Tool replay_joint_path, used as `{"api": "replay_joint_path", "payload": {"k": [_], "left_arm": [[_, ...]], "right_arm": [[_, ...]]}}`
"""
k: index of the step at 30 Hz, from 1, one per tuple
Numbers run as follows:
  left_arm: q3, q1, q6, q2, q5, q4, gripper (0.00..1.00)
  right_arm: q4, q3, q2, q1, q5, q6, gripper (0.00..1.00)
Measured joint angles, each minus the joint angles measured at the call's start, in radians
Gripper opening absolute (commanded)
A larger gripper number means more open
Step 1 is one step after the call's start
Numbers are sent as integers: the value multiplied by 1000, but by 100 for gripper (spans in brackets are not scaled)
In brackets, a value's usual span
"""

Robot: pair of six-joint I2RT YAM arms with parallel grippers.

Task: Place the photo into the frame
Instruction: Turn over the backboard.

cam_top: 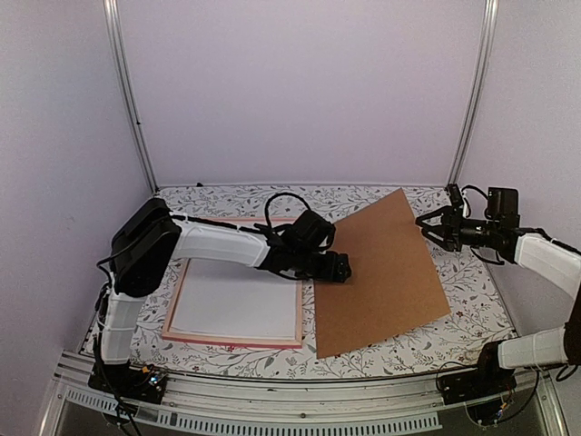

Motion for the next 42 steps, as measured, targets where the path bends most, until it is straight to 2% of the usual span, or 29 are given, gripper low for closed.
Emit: {"api": "replay_joint_path", "payload": {"k": [20,30,42], "left_arm": [[-69,8,-3,-147,5,-14,90],[-130,8,-4,-222,-1,-17,90],[-216,29,-4,-389,24,-6,91]], "right_arm": [[117,182,-6,270,3,139,65],[177,291,83,396,-21,174,66],[176,352,212,455,-39,195,67]]}}
